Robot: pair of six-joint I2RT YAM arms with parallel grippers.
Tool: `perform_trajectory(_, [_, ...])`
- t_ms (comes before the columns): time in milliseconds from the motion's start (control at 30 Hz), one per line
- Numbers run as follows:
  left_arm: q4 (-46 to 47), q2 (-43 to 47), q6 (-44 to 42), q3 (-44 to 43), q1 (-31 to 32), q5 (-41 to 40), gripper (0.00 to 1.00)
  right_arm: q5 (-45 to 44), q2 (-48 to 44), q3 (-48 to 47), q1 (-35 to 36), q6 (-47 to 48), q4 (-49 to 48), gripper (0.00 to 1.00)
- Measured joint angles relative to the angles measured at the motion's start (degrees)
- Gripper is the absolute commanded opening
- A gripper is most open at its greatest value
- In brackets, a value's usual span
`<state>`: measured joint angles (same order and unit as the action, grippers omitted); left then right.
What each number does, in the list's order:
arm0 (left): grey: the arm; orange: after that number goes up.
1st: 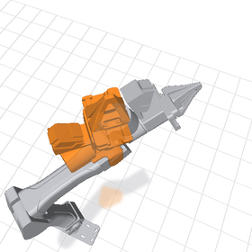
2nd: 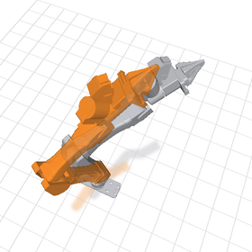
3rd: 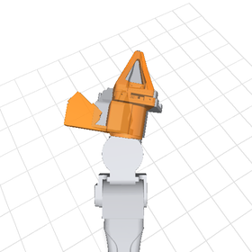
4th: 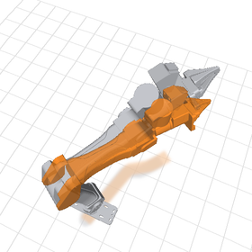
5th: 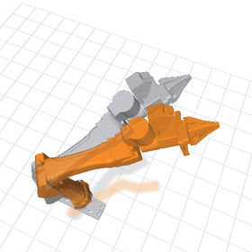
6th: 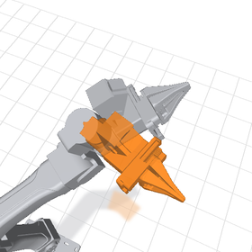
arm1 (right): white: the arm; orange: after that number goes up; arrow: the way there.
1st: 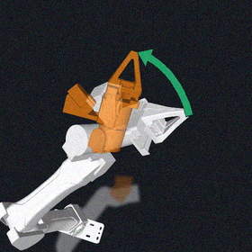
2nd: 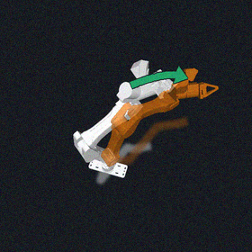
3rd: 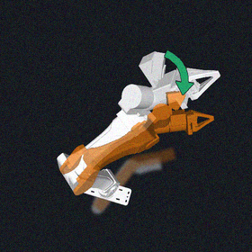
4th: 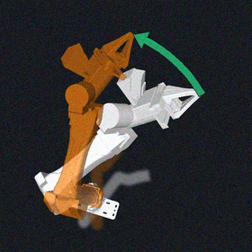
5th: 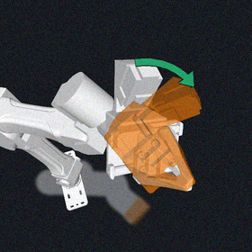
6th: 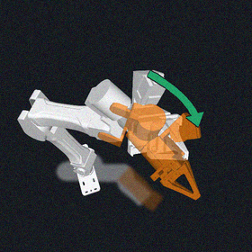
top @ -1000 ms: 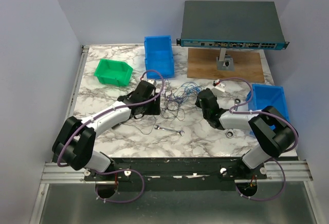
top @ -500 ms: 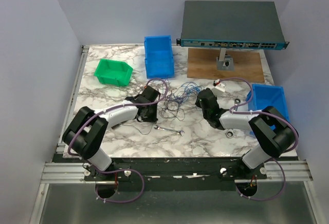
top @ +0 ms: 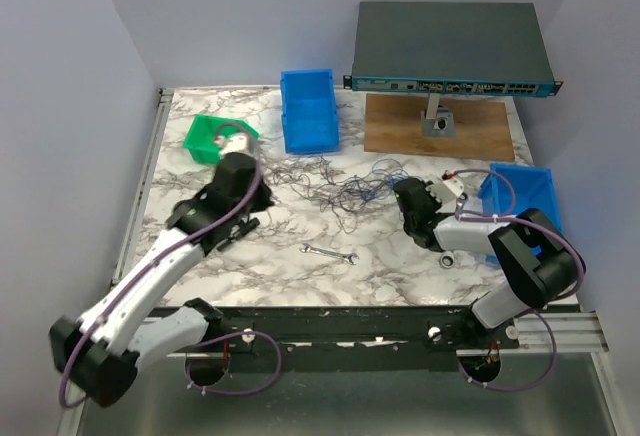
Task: Untangle the cables
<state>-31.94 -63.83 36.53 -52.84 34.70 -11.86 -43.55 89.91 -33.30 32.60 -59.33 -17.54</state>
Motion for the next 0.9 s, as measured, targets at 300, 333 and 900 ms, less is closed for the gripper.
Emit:
perform_trajectory(300, [-3.3, 23.4, 4.7, -5.1, -23.8, -2.0, 0.0, -3.5, -2.5, 2.3, -2.3, -9.8, 5.5, 0.01])
perform_trajectory(333, [-4.3, 23.3, 4.7, -7.3, -25.4, -2.0, 0.0, -3.6, -2.6, 2.3, -2.3, -10.2, 5.8, 0.01])
perform_trajectory(900, [-7.2, 12.3, 3.9, -21.3, -32.5, 7.9, 0.0, 1.2, -6.4, 3.0, -2.4, 1.6, 1.3, 0.97])
